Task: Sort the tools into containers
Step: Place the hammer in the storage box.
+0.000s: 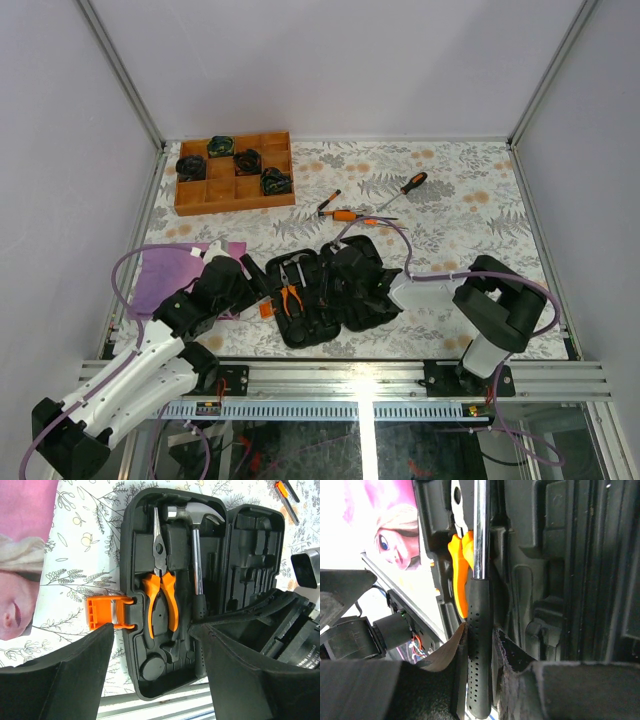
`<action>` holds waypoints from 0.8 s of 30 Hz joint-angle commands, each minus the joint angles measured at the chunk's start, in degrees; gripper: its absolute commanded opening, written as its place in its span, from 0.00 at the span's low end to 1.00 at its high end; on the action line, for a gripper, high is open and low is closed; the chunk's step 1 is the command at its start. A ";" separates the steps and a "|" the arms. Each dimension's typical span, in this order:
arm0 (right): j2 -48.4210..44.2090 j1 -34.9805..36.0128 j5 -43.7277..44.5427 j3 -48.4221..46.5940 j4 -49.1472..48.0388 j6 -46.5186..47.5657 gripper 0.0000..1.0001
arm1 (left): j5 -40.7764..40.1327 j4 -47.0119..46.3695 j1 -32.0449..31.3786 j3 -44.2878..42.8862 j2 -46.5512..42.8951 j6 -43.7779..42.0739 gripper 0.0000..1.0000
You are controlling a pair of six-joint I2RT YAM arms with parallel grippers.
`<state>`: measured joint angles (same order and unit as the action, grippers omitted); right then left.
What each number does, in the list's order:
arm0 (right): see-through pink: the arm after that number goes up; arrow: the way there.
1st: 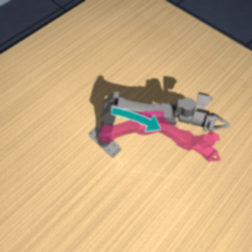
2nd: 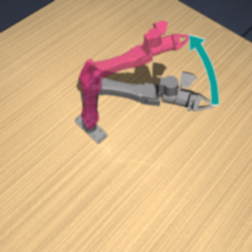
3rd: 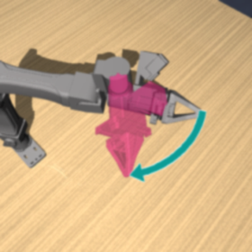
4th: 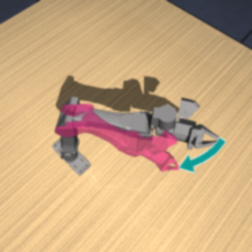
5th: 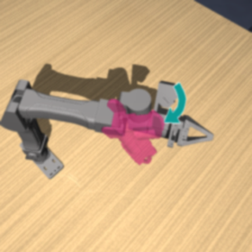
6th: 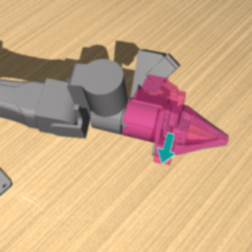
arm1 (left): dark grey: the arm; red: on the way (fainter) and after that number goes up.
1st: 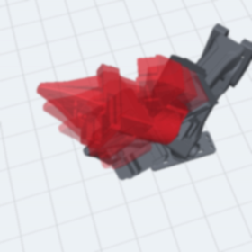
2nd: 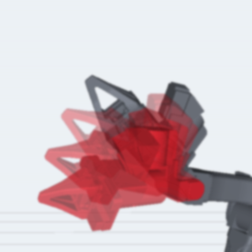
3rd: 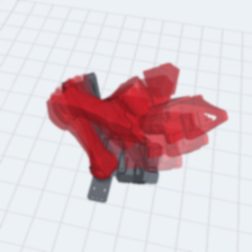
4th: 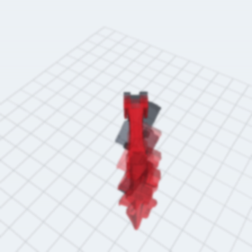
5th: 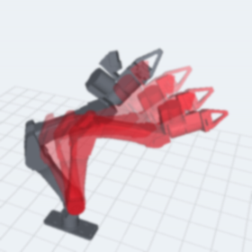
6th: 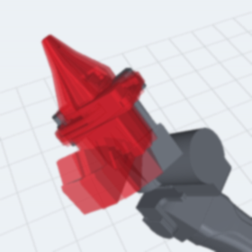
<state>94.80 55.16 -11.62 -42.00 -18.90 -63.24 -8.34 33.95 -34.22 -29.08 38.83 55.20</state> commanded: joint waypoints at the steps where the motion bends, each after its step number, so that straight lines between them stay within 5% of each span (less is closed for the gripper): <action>1: 0.12 -1.09 -2.35 -3.00 -4.26 -0.09 0.02 | 1.19 -0.60 0.47 0.34 -0.42 -0.53 0.69; 12: 1.44 -1.56 -2.62 -2.91 -3.51 0.27 0.38 | 2.07 -0.89 0.43 0.22 -1.12 -1.14 0.71; 24: -4.00 -1.58 1.36 -4.07 4.73 4.56 0.59 | 3.39 -2.26 0.42 -0.67 -0.26 -2.94 0.72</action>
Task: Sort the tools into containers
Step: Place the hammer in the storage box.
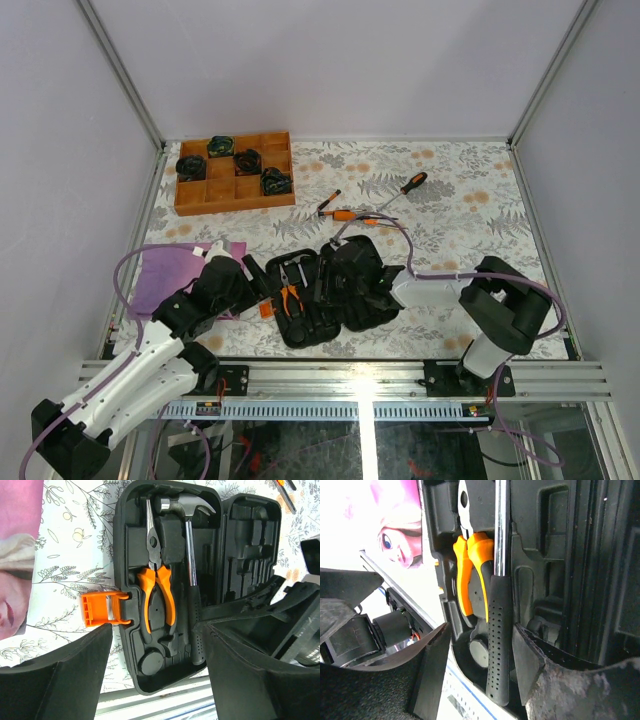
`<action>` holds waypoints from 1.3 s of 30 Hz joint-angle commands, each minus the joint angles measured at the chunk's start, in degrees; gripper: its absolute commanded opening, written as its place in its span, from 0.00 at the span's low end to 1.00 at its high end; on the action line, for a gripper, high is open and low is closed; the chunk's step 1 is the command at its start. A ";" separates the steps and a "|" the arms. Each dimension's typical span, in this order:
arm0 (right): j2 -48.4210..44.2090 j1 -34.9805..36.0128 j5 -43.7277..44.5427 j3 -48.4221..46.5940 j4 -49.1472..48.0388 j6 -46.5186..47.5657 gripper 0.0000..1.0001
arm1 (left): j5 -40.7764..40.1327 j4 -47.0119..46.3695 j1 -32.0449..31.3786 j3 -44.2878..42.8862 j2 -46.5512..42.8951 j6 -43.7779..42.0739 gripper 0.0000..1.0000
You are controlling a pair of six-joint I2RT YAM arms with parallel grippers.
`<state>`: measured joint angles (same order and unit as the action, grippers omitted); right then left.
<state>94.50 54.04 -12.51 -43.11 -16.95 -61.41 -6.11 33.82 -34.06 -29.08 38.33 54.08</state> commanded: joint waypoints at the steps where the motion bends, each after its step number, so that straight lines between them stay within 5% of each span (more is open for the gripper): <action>1: -4.16 -0.43 2.72 -3.21 3.91 3.30 0.59 | 1.21 -2.18 0.31 -0.75 0.33 -1.95 0.72; 7: -6.42 -0.41 8.30 -6.34 12.60 9.84 0.58 | 3.24 -2.49 0.26 -1.64 1.19 -3.93 0.71; 13: -5.00 -0.43 9.65 -11.83 18.35 16.92 0.44 | 5.09 -0.72 0.32 -5.31 2.05 -6.00 0.75; 25: 3.27 0.15 9.40 -18.98 21.74 20.86 0.30 | 1.69 5.73 0.23 -13.10 3.57 -12.23 0.75; 39: 9.00 1.07 8.12 -19.25 20.89 20.52 0.21 | 2.15 4.98 0.32 -12.04 3.25 -11.81 0.75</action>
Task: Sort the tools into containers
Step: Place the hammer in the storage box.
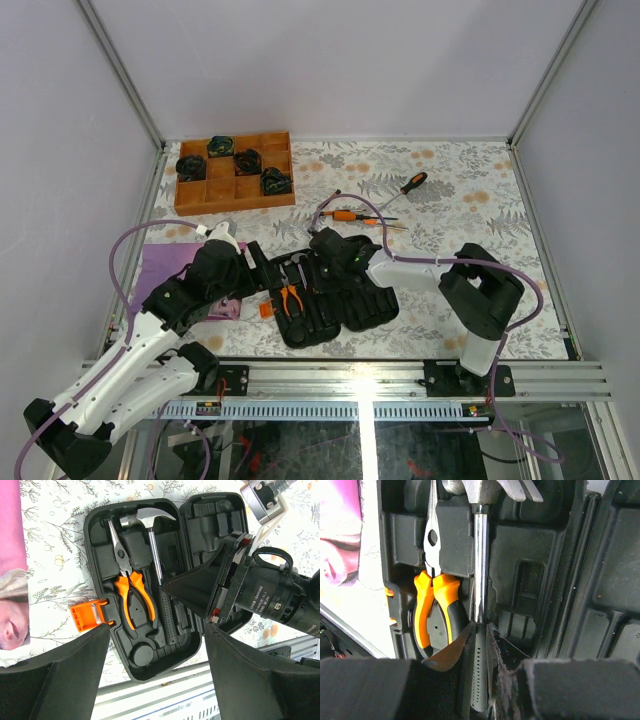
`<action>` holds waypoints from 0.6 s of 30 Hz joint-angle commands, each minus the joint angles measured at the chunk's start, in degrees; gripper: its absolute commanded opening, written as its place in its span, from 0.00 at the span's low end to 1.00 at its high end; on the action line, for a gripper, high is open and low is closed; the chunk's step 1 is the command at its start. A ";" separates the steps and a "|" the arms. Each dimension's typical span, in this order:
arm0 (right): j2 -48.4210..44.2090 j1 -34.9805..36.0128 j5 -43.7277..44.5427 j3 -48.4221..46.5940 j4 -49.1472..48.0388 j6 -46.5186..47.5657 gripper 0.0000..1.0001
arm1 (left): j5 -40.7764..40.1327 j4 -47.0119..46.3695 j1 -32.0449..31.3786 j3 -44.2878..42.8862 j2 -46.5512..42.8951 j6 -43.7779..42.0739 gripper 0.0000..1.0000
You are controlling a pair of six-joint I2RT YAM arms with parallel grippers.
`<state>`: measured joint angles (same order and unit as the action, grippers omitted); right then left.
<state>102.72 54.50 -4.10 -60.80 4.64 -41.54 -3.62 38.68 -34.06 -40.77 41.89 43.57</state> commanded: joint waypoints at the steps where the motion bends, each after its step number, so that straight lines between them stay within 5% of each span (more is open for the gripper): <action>1: 0.60 0.61 -0.03 -1.52 -0.60 0.67 0.20 | -0.35 0.17 0.32 -0.36 -0.32 -1.30 0.75; 18: -0.58 5.59 9.51 -8.05 6.59 5.38 0.19 | -0.43 -0.09 0.31 -0.09 -0.50 -1.12 0.75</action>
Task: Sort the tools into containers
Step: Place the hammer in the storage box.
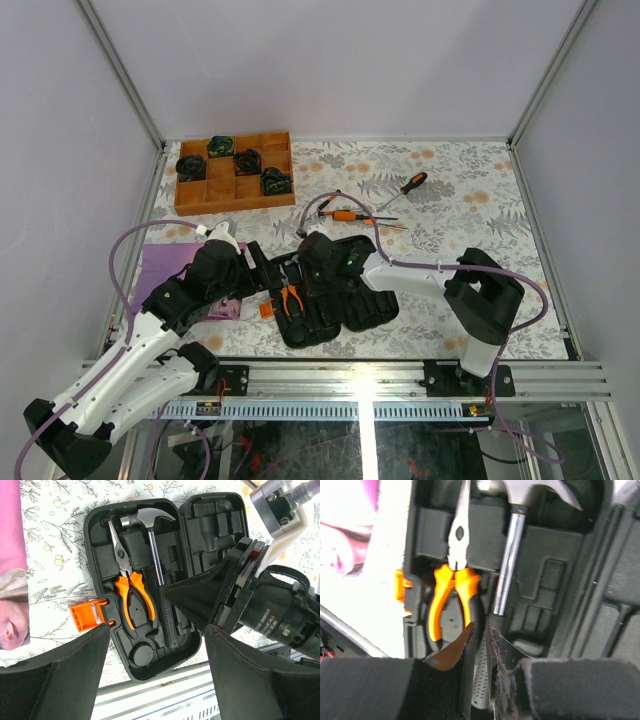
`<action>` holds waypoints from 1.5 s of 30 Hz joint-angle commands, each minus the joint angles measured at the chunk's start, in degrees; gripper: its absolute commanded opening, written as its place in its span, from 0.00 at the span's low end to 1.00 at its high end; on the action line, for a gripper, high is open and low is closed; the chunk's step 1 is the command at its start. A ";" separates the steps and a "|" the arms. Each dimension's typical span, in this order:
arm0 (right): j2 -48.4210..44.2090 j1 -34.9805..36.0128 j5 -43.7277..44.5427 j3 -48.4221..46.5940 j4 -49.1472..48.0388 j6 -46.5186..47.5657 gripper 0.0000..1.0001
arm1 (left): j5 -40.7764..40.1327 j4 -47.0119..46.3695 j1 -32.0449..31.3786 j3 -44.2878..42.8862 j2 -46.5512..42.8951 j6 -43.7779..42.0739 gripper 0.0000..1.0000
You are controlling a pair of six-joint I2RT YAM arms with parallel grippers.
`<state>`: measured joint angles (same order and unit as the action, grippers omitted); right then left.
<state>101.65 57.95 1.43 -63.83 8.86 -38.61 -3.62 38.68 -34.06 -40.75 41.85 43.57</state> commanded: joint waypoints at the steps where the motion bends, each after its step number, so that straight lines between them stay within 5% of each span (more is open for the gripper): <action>1: 1.01 2.38 4.39 -5.58 2.81 2.60 0.19 | -0.49 -0.11 0.27 -0.11 -0.45 -1.14 0.75; 45: 9.13 3.13 8.48 -8.21 9.59 2.66 0.03 | -0.26 -0.21 0.30 0.07 -0.54 -1.12 0.75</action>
<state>110.45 60.82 8.86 -72.40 13.13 -36.18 -3.62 38.65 -34.06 -40.75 41.74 43.59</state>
